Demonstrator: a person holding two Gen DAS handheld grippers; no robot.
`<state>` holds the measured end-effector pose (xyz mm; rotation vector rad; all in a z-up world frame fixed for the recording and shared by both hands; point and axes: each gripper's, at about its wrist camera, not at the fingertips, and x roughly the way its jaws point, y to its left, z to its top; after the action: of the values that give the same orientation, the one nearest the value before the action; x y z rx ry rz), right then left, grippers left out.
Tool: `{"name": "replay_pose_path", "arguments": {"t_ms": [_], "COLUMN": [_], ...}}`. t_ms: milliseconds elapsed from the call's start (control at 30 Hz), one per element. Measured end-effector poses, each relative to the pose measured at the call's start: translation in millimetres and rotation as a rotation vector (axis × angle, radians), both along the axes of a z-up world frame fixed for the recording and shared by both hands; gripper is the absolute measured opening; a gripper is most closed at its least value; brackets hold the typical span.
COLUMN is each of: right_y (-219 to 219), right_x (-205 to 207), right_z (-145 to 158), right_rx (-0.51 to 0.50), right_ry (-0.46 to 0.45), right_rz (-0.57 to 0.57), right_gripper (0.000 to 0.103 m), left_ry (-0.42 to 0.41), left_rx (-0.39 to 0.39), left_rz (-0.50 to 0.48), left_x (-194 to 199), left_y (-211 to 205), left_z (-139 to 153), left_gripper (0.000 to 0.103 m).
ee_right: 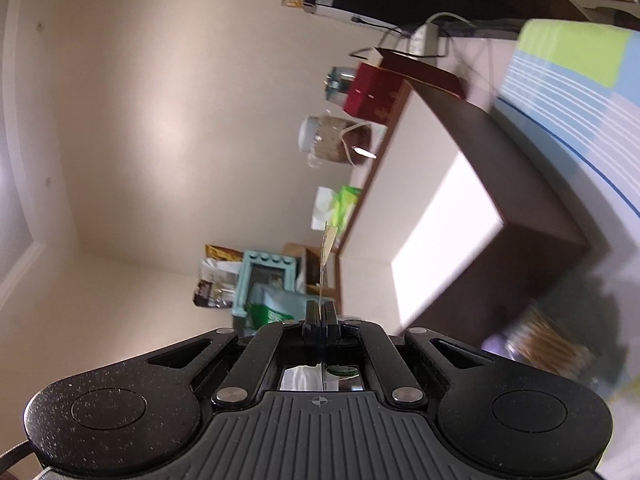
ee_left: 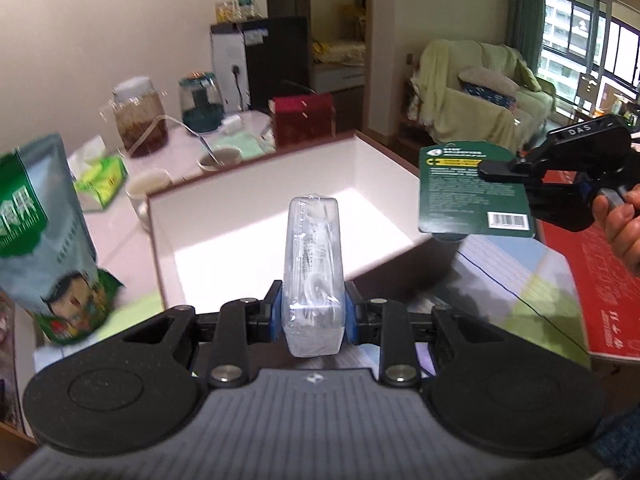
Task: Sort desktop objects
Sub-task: 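Drop the clear case into the box with the left gripper while the right drops the card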
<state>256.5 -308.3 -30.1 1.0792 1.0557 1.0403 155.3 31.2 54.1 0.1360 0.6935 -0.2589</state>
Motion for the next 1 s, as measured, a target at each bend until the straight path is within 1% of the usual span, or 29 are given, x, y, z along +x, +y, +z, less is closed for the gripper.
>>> {"name": "replay_pose_path", "arguments": {"t_ms": [133,267,500,700,767,900,933,1000], "right_y": [17,37,61,73,78,88,91,103], "right_x": [20,39,67,77,79,80,80,77], "right_z": [5,-1,-19,-29,-30,-28,-26,-18], "right_rx": [-0.002,-0.033,-0.112,-0.171,-0.221,-0.342,-0.385,-0.51], "right_ry": [-0.011,0.003,0.035,0.038,0.022,-0.04,-0.063,-0.164], "right_rz": [-0.014,-0.029,-0.041,-0.029,-0.021,-0.002,0.004,0.018], "right_gripper": [0.0,0.0,0.0,0.0,0.0,0.0,0.0,0.0], "left_ry": [-0.009,0.011,0.093,0.175,0.187,0.173,0.166,0.147], "left_rx": [-0.001,0.012,0.062,0.078,0.083,0.056,0.051,0.044], "left_rz": [0.034,0.06,0.112,0.143,0.152,0.161,0.166,0.177], "left_x": [29,62,102,126,128,125,124,121], "left_y": [8,14,20,27,29,33,34,37], "left_z": [2,-7,-42,-74,-81,-75,-72,-64], "left_gripper": [0.025,0.025,0.025,0.026,0.026,0.026,0.026,0.026]}}
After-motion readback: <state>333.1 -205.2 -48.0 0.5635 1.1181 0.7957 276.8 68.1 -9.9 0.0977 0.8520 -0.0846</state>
